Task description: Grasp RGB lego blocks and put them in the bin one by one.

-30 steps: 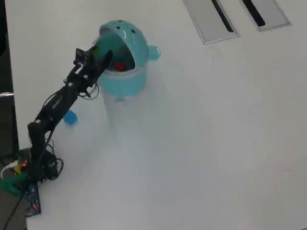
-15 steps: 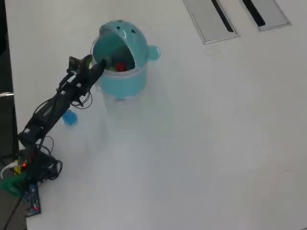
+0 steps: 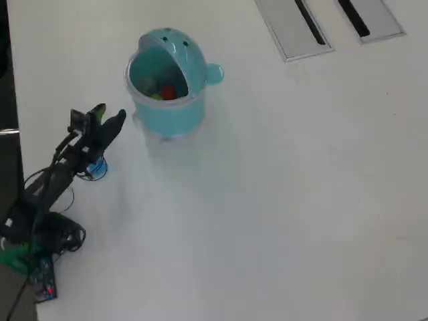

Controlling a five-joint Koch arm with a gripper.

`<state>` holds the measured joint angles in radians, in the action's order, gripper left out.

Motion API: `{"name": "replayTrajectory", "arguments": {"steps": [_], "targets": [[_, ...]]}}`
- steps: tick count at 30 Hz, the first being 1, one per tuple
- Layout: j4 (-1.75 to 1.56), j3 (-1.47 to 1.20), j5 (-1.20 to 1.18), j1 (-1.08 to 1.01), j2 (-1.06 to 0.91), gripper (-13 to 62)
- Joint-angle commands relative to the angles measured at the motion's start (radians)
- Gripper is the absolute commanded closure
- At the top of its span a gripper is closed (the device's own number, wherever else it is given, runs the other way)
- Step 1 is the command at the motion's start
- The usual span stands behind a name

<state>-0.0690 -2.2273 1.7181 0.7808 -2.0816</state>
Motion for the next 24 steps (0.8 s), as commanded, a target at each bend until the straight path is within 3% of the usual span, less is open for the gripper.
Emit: {"name": "replayTrajectory", "arguments": {"steps": [1,11,16,24], "targets": [[-0.072,-0.008,0.009,0.035,-0.077,22.5],[-0.051,-0.267,0.012,0.106,-0.264,22.3],[-0.043,-0.319,0.029,0.118,-0.272,15.9],[0.026,-0.365,0.077,0.135,-0.255,13.8]]}}
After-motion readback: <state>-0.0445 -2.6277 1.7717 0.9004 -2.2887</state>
